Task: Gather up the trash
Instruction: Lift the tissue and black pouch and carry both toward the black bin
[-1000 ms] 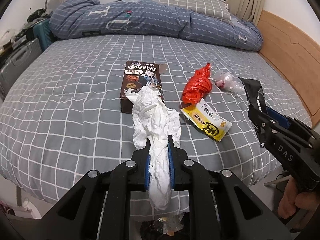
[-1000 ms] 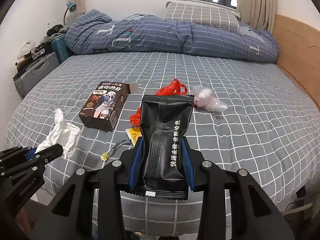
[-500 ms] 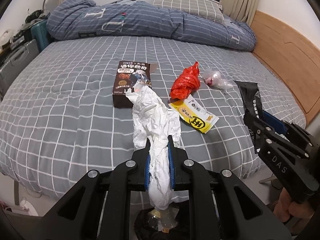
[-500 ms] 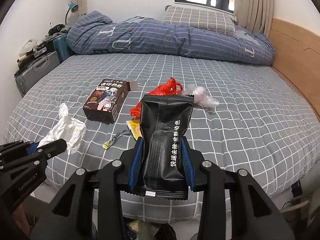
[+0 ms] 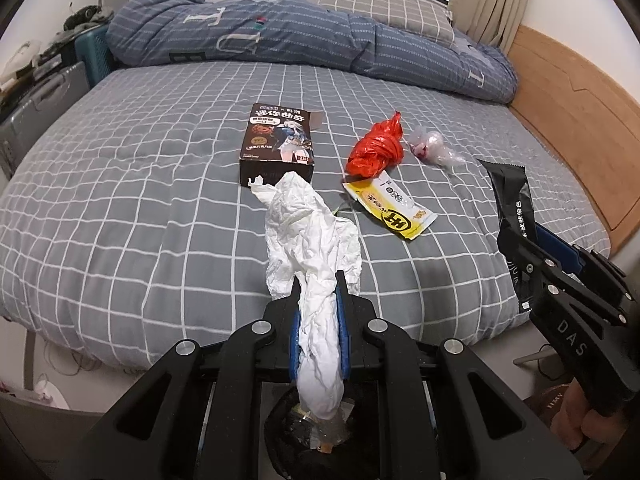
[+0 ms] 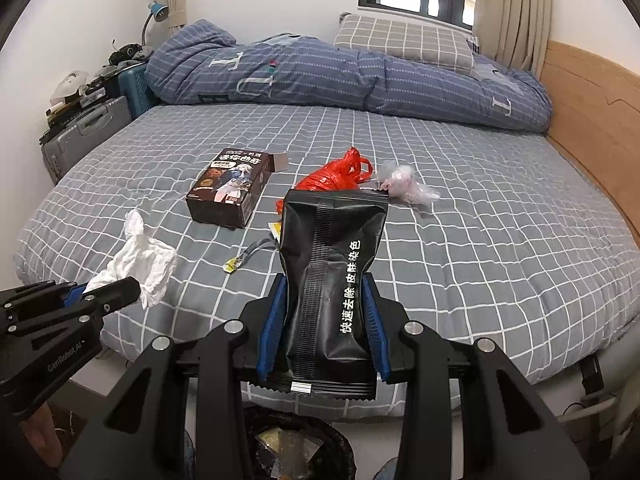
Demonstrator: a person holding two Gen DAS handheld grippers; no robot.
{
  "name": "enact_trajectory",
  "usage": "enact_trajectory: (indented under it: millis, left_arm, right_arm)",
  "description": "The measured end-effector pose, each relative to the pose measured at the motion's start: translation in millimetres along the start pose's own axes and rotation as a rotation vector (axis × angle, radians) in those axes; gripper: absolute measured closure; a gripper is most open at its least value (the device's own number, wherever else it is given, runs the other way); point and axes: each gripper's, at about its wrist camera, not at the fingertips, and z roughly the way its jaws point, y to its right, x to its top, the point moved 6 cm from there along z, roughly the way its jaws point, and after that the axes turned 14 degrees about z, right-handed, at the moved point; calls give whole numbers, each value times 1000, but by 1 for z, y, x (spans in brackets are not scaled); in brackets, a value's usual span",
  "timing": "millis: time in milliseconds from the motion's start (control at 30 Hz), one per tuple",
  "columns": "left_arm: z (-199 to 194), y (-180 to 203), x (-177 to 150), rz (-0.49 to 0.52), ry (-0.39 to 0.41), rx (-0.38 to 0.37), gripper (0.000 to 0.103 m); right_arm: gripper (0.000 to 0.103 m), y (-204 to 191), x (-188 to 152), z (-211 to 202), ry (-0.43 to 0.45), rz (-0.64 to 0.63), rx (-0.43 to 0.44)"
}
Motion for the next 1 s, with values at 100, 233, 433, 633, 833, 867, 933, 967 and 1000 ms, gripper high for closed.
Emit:
enact_trajectory:
  millis: [100, 233, 433, 633, 833, 867, 933, 967, 1000]
  left_arm:
    - [-6, 2, -4, -6, 4, -2, 90]
    - [-11, 9, -13, -8, -2, -11, 90]
    - [-22, 15, -24, -6, -9, -8, 90]
    - [-30, 17, -43, -21, -27, -3, 90]
    - [-33, 19, -58, -30, -44, -3, 90]
    - [-34, 20, -59, -32, -43, -2, 90]
    - [-35, 21, -64, -33, -43, 3, 90]
    - [-36, 22, -66, -32, -46, 4, 90]
    - [-36, 22, -69, -33, -51, 5, 90]
  right_arm:
    - [67, 0, -5, -6, 0, 2, 3]
    - [67, 0, -15, -14, -10, -1, 7]
    - [67, 3, -27, -26, -26, 4, 14]
    - [67, 6, -42, -37, -49, 22, 14]
    - [67, 3, -60, -40, -81, 19, 11]
    - [67, 1, -63, -41, -86, 18, 15]
    - [67, -2, -67, -42, -91, 9, 17]
    - [67, -4, -72, -44, -97, 8, 20]
    - [67, -7, -76, -45, -104, 1, 25]
